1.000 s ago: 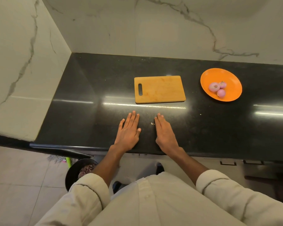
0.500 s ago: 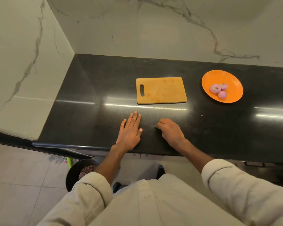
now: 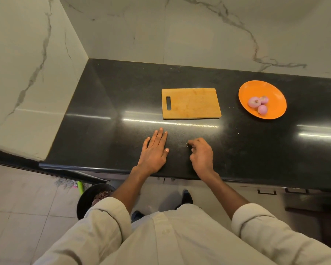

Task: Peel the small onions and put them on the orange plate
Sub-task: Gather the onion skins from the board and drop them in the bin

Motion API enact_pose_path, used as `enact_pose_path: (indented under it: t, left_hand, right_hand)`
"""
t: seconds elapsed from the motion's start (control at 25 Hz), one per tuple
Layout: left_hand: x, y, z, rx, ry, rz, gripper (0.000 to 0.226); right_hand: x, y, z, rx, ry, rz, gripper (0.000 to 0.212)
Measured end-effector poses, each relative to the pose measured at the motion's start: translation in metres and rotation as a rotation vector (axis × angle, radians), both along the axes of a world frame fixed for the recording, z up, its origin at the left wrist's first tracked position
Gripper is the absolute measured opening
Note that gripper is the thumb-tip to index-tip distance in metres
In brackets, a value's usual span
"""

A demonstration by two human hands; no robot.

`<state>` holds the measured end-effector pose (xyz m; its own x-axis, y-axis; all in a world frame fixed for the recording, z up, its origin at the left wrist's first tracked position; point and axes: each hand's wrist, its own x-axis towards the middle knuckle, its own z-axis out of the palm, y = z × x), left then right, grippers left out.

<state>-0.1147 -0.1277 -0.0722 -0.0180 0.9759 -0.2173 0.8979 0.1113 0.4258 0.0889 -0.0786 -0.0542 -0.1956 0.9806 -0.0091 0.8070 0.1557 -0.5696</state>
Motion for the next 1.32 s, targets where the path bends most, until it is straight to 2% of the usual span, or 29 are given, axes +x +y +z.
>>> enact_pose_path:
  t: [0.12,0.44,0.64,0.72,0.8,0.88,0.92,0.96,1.04,1.12,1.2,1.32]
  left_hand:
    - [0.000,0.000,0.000,0.001,0.003,-0.009,0.072]
    - [-0.002,0.000,-0.003,0.014,-0.007,-0.015,0.072]
    - [-0.007,0.001,-0.002,0.035,-0.085,-0.010,0.075]
    - [-0.012,-0.001,-0.001,0.076,-0.269,0.040,0.071]
    - [-0.025,-0.014,0.001,0.167,-0.515,0.215,0.061]
    - [-0.048,-0.051,0.002,0.315,-0.545,0.441,0.050]
    - [-0.063,-0.075,0.002,0.388,-0.509,0.544,0.046]
    - [-0.078,-0.102,0.001,0.432,-0.482,0.630,0.043]
    - [-0.101,-0.149,0.000,0.449,-0.415,0.743,0.044]
    - [-0.124,-0.188,-0.006,0.450,-0.309,0.897,0.046]
    - [-0.147,-0.219,-0.020,0.400,-0.255,1.075,0.045]
    - [-0.179,-0.265,-0.045,0.236,-0.309,1.231,0.045]
  right_hand:
    - [-0.016,-0.002,0.002,0.007,0.072,-0.089,0.036]
    - [-0.029,-0.005,-0.003,0.125,-0.198,0.045,0.017]
    - [-0.039,-0.013,0.004,0.044,-0.186,-0.010,0.013]
    - [-0.050,-0.019,0.008,-0.093,-0.071,-0.089,0.014]
    - [-0.067,-0.023,0.019,-0.357,0.222,-0.216,0.016]
    - [-0.094,-0.033,0.034,-0.681,0.651,-0.290,0.018]
    - [-0.114,-0.041,0.041,-0.809,0.801,-0.272,0.018]
    - [-0.136,-0.050,0.044,-0.892,0.863,-0.227,0.018]
    - [-0.179,-0.073,0.042,-0.953,0.811,-0.096,0.021]
    - [-0.226,-0.106,0.031,-0.935,0.645,0.063,0.024]
    - [-0.271,-0.138,0.010,-0.835,0.460,0.219,0.029]
    - [-0.328,-0.180,-0.023,-0.647,0.183,0.419,0.031]
